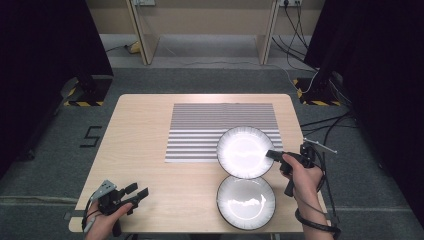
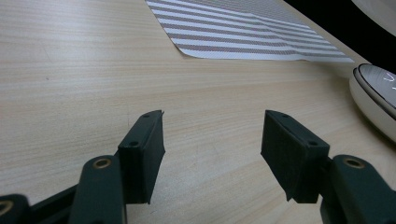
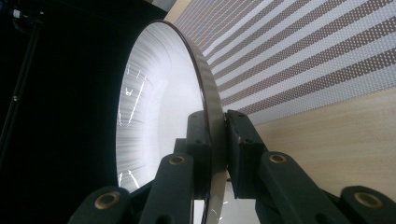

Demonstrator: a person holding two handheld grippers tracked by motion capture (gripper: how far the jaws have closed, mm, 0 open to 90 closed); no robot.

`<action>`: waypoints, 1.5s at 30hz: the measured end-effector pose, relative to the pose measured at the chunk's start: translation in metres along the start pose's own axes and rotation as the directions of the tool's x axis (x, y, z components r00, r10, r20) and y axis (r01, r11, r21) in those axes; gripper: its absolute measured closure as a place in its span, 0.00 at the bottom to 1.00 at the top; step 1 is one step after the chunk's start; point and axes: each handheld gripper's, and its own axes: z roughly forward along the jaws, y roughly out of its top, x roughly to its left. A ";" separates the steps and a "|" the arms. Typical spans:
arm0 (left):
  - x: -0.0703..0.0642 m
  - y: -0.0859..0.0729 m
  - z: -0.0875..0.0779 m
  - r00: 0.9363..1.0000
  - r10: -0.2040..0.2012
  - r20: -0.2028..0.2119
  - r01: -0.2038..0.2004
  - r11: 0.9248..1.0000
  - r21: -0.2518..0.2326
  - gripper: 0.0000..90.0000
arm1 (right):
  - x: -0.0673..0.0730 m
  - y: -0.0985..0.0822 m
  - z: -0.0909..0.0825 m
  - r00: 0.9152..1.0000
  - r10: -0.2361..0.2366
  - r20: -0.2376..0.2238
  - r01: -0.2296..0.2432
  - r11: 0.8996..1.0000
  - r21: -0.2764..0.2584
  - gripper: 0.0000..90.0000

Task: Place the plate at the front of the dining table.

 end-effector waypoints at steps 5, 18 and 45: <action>0.000 0.000 -0.001 1.000 0.002 -0.001 -0.002 1.000 -0.004 0.43 | 0.004 0.004 0.004 1.000 -0.007 0.003 0.007 1.000 -0.005 0.89; 0.000 0.000 0.000 1.000 0.002 0.003 -0.002 1.000 -0.003 0.43 | 0.006 0.013 0.013 1.000 0.001 0.021 -0.001 1.000 -0.005 0.89; 0.001 0.001 0.000 1.000 0.000 0.008 0.000 1.000 -0.007 0.43 | 0.003 0.031 0.023 0.998 0.034 0.060 -0.032 0.999 -0.041 0.89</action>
